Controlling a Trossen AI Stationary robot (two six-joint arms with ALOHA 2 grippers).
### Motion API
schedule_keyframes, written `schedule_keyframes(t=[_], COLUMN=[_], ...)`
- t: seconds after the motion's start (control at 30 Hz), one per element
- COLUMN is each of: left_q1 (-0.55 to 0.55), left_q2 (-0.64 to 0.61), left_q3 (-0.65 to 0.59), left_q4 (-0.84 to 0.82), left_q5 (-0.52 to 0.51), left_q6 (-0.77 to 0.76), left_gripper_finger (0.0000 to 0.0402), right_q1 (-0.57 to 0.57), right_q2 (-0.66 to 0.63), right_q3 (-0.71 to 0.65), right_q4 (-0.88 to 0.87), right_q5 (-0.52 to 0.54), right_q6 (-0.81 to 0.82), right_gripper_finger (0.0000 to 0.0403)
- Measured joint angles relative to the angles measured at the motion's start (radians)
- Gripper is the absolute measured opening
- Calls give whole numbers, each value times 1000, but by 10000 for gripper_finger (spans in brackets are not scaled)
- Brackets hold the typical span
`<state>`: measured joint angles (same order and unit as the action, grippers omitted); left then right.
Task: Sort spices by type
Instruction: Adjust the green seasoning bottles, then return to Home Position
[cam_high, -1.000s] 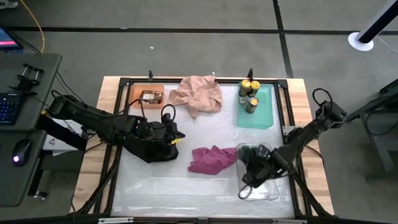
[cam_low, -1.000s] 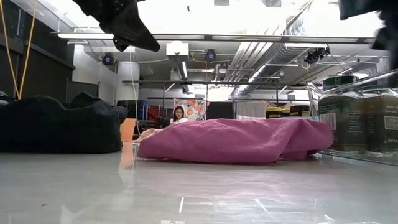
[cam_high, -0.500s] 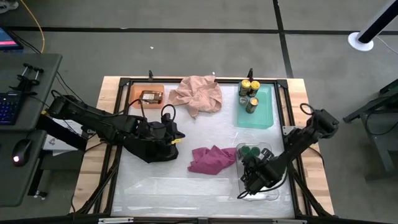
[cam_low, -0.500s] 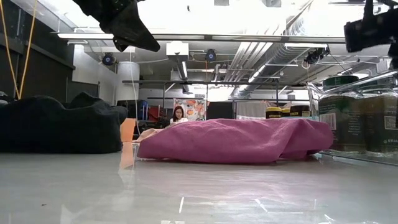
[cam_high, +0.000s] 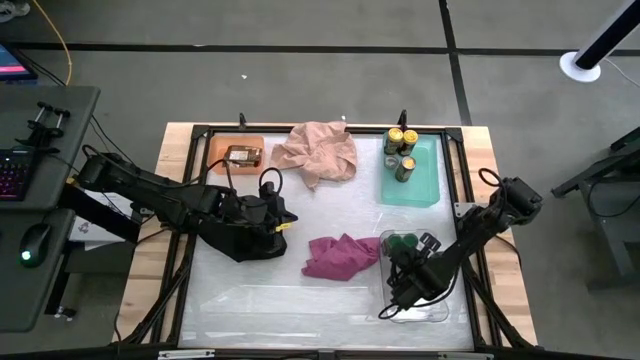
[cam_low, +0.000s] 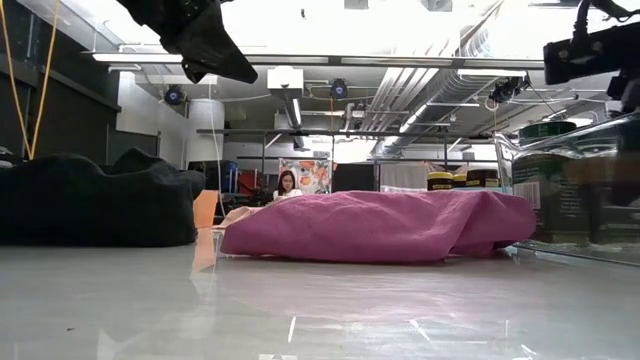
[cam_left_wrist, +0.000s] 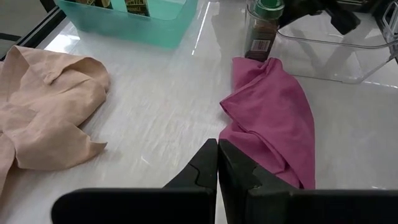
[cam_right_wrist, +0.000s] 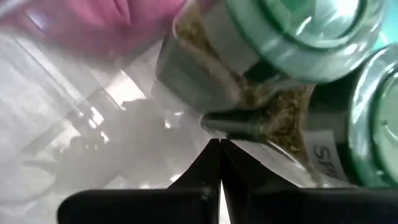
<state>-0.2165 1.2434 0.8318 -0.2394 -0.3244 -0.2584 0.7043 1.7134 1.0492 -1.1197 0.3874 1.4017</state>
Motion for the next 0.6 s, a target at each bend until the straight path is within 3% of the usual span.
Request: schedule_keyframes(t=[0.4, 0.6], left_q1=[0, 0], left_q2=[-1, -78], left_q3=[0, -1], left_q4=[-3, 5], left_q5=[3, 106], left_q6=[30, 51], left_gripper_finger=[0, 0], right_q1=[5, 72], right_q2=[0, -39], right_q3=[59, 127], right_q4=[-1, -107], right_q5=[8, -47], right_q6=[-74, -45], right_gripper_finger=[0, 0])
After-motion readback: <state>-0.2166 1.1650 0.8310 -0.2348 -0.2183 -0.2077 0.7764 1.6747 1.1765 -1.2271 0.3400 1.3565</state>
